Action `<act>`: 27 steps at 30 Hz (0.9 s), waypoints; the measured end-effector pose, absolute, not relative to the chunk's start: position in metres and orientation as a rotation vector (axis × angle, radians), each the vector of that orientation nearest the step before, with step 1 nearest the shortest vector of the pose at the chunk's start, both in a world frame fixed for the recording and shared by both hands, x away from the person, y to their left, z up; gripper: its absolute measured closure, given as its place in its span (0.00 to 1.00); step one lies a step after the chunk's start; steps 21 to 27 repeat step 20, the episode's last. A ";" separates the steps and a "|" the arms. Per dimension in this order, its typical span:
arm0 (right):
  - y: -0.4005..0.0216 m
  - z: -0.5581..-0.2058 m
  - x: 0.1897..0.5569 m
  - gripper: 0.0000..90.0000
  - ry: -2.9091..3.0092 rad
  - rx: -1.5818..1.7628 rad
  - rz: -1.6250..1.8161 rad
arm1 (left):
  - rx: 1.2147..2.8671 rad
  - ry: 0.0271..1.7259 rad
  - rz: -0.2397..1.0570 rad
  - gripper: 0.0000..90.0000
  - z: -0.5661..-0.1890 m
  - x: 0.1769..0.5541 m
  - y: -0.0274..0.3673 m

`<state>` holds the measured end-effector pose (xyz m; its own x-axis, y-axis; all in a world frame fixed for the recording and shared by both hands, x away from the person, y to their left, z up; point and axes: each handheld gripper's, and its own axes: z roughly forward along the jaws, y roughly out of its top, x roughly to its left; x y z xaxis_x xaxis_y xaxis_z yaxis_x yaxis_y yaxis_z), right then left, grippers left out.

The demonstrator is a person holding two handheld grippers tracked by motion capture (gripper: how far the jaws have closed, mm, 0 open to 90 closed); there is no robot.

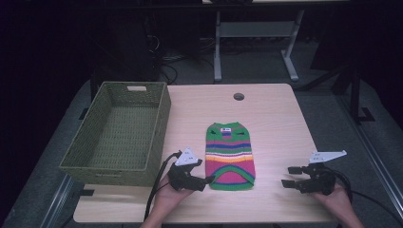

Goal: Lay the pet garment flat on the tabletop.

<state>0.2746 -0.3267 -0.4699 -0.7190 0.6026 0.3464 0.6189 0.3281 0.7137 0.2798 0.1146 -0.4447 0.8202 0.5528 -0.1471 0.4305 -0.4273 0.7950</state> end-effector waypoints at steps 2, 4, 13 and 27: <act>-0.329 -0.472 0.271 0.28 -2.540 -1.185 -1.399 | 2.086 0.725 0.172 0.26 -0.446 0.278 0.116; -0.330 -0.472 0.267 0.28 -2.535 -1.200 -1.413 | 2.083 0.728 0.171 0.26 -0.446 0.276 0.118; -0.333 -0.473 0.249 0.27 -2.620 -1.271 -1.422 | 2.080 0.739 0.168 0.25 -0.451 0.269 0.125; -0.335 -0.479 0.230 0.27 -2.618 -1.347 -1.511 | 2.015 0.784 0.079 0.25 -0.462 0.268 0.128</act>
